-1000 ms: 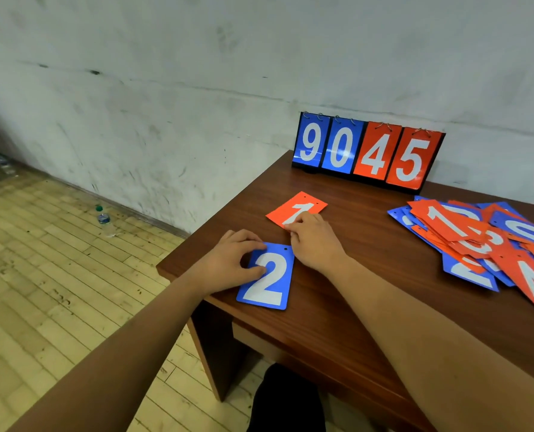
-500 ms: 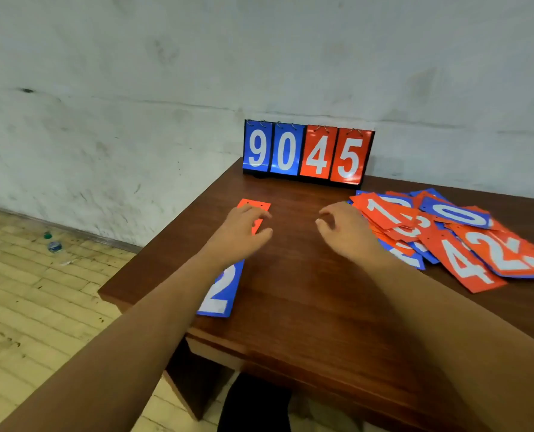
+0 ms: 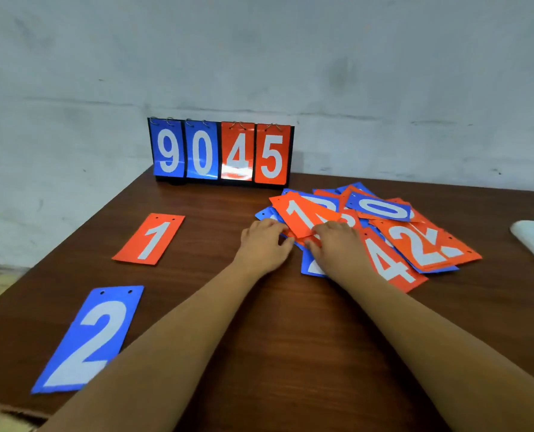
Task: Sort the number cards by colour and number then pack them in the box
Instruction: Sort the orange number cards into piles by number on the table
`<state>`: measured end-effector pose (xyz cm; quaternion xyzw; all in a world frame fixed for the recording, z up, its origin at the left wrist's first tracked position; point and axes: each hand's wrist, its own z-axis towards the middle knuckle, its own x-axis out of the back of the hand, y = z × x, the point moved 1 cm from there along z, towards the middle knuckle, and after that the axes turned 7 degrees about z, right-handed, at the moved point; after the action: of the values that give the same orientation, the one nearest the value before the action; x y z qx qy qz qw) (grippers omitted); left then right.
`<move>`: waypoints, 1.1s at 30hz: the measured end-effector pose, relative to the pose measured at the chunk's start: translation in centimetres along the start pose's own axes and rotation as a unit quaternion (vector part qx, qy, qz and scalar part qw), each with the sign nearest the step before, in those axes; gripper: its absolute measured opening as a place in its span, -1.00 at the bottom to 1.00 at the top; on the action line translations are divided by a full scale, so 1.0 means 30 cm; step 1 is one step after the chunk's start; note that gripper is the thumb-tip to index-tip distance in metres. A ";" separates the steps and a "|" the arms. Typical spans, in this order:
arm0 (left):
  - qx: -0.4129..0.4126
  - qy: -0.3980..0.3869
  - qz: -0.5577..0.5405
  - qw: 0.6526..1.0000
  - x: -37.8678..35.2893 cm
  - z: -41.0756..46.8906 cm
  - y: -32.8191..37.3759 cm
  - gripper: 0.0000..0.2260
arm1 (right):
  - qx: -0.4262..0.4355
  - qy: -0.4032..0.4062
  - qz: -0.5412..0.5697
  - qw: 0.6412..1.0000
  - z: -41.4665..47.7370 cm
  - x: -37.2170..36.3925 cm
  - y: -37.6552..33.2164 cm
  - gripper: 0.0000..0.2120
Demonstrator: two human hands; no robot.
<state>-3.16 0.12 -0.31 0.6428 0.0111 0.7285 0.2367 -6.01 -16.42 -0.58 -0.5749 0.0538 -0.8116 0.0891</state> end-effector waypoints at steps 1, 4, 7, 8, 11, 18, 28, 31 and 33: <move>0.009 0.011 -0.013 1.000 -0.012 0.008 -0.007 -0.67 | 0.028 0.006 -0.029 0.999 0.003 0.003 0.000 -0.69; 0.040 0.071 -0.090 0.993 -0.029 0.022 -0.020 -0.60 | 0.083 0.034 -0.079 0.993 -0.001 0.016 0.000 -0.80; 0.083 0.081 -0.230 0.966 0.004 0.011 -0.011 -0.75 | 0.118 0.092 -0.010 0.989 -0.020 0.040 -0.019 -0.89; 0.097 0.064 -0.256 0.960 0.012 0.008 -0.007 -0.83 | 0.131 0.087 0.039 0.987 -0.033 0.046 -0.030 -0.87; 0.112 0.049 -0.218 0.968 0.018 -0.009 0.000 -0.90 | 0.103 0.084 0.196 0.972 -0.070 0.088 -0.059 -0.83; 0.099 0.032 -0.154 0.983 0.017 -0.038 0.024 -0.76 | -0.179 -0.070 0.041 0.980 0.049 0.071 -0.006 -0.39; 0.136 0.046 -0.432 0.890 0.046 -0.061 0.008 -0.71 | -0.199 0.002 0.558 0.806 0.030 0.141 -0.052 -0.88; 0.173 0.052 -0.466 0.866 0.082 -0.082 -0.011 -0.79 | -0.177 -0.022 0.492 0.852 0.025 0.163 -0.039 -0.73; 0.217 0.073 -0.457 0.859 0.099 -0.102 -0.036 -0.81 | -0.160 0.012 0.348 0.924 0.044 0.151 0.003 -0.73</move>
<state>-5.87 3.04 1.59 0.5457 0.4787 0.5624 0.3959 -6.24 -17.42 4.03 -0.5167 0.3807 -0.7168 0.2725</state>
